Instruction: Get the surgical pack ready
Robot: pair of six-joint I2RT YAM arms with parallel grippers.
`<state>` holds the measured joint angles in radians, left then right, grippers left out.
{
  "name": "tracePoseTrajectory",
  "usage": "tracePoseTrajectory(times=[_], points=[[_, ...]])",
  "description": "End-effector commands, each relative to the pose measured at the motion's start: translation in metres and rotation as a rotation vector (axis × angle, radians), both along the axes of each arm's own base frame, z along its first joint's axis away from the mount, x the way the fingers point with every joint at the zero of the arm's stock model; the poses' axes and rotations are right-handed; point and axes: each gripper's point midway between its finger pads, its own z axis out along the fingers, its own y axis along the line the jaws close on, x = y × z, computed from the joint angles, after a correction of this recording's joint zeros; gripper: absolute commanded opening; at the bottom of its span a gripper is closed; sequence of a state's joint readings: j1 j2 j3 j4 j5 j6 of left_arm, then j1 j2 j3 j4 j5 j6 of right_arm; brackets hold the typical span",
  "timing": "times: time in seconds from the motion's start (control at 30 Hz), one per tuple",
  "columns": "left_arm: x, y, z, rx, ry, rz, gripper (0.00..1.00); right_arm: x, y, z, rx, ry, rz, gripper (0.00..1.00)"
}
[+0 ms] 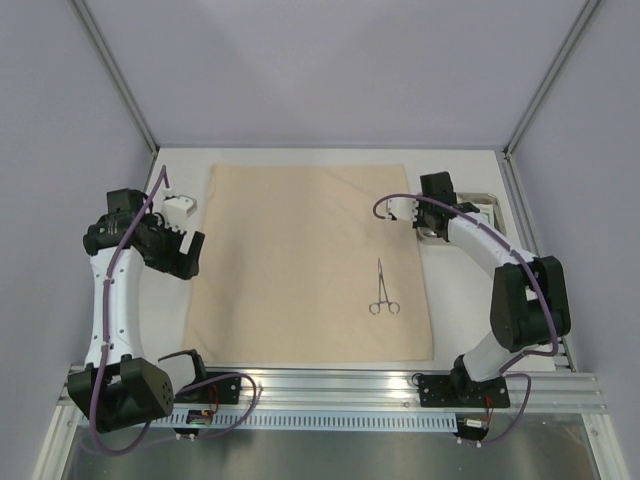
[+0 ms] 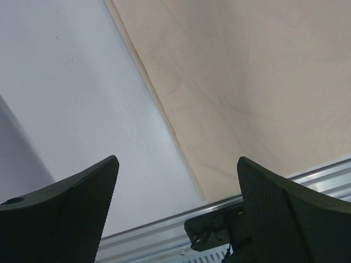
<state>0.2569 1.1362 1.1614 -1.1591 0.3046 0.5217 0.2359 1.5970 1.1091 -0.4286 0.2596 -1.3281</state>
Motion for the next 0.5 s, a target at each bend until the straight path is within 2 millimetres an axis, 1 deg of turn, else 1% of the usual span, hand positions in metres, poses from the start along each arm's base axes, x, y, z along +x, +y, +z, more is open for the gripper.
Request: tracePoseTrajectory(times=[0.0, 0.07, 0.13, 0.17, 0.2, 0.27, 0.33, 0.37, 0.4, 0.47], points=[[0.009, -0.001, 0.017, -0.011, -0.044, 0.000, 0.98, 0.030, -0.011, 0.009, -0.131, -0.079, 0.122, 0.00], [0.010, 0.000, 0.019, -0.010, -0.046, 0.006, 0.98, 0.035, -0.016, 0.002, -0.147, -0.074, 0.128, 0.01], [0.012, 0.001, 0.021, -0.010, -0.050, 0.019, 0.98, 0.040, -0.017, -0.002, -0.157, -0.079, 0.137, 0.01], [0.013, 0.001, 0.022, -0.012, -0.050, 0.025, 0.98, 0.041, -0.022, -0.009, -0.165, -0.067, 0.128, 0.01], [0.014, 0.001, 0.021, -0.012, -0.046, 0.028, 0.98, 0.043, -0.024, -0.012, -0.172, -0.070, 0.123, 0.01], [0.014, 0.002, 0.022, -0.014, -0.044, 0.039, 0.98, 0.039, -0.029, -0.023, -0.187, -0.046, 0.124, 0.01], [0.015, 0.001, 0.023, -0.017, -0.045, 0.039, 0.98, 0.039, -0.031, -0.027, -0.183, -0.061, 0.123, 0.01], [0.015, 0.001, 0.022, -0.018, -0.041, 0.039, 0.98, 0.034, -0.034, -0.033, -0.184, -0.050, 0.122, 0.01], [0.015, 0.001, 0.021, -0.018, -0.041, 0.038, 0.98, 0.034, -0.033, -0.033, -0.180, -0.060, 0.129, 0.01], [0.016, 0.002, 0.020, -0.019, -0.036, 0.041, 0.98, 0.029, -0.033, -0.041, -0.176, -0.051, 0.144, 0.01]])
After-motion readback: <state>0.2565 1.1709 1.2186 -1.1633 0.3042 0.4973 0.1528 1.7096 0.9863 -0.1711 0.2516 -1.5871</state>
